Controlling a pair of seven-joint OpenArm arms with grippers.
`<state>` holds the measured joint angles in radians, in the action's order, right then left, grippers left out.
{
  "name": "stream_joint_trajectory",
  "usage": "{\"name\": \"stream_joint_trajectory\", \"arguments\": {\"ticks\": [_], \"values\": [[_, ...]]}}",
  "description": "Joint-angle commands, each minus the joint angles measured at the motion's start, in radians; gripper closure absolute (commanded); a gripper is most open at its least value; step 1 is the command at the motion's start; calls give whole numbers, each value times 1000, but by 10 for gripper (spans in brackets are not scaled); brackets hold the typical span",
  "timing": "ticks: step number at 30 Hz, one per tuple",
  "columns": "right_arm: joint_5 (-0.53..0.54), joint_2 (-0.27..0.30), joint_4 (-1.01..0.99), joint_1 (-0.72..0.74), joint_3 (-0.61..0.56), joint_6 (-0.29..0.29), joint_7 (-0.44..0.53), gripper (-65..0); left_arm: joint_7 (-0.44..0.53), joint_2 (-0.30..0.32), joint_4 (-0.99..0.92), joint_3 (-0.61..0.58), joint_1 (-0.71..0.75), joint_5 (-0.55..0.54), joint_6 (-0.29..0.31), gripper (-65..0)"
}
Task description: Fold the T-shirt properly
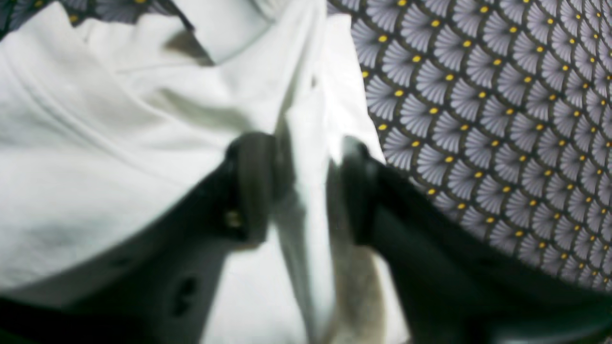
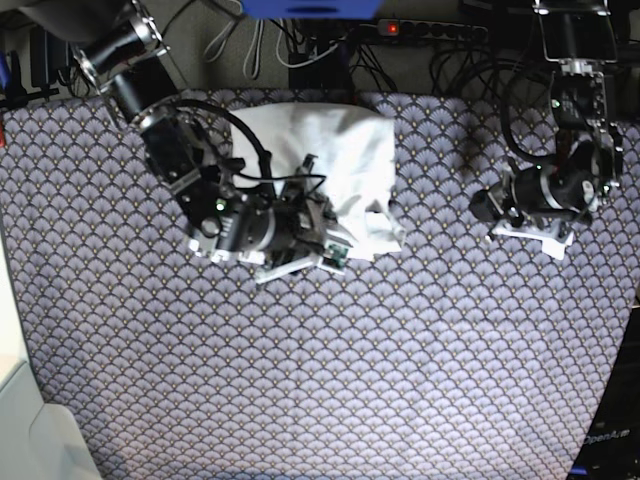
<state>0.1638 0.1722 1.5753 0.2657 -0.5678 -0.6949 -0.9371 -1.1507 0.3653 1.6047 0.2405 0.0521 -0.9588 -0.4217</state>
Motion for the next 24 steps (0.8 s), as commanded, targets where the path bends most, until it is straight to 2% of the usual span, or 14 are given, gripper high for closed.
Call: {"name": "stream_joint_trajectory", "arguments": {"ticks": [1, 3, 5, 10, 15, 17, 22, 24], "values": [[16, 5, 21, 19, 7, -3, 16, -322, 1, 11, 23, 4, -16, -24, 2, -2], [18, 11, 53, 16, 10, -3, 14, -390, 1, 11, 46, 3, -16, -30, 2, -4], [18, 11, 109, -1, 30, -3, 16, -417, -1, 11, 67, 6, -14, -59, 2, -4], [13, -27, 262, -56, 183, -3, 16, -419, -1, 19, 73, 9, -16, -165, -1, -4], [18, -27, 379, -161, 292, -3, 16, -411, -1, 19, 75, 9, -13, -251, 2, -4], [18, -27, 389, -211, 323, -3, 20, -373, -1, 13, 75, 9, -11, -283, 2, -4], [18, -26, 382, -303, 335, -3, 22, -158, 1, 5, 75, 3, -16, -371, 4, -4], [18, -29, 368, -325, 335, -3, 23, -103, 1, -12, 75, 4, -18, -401, 4, -4]]}}
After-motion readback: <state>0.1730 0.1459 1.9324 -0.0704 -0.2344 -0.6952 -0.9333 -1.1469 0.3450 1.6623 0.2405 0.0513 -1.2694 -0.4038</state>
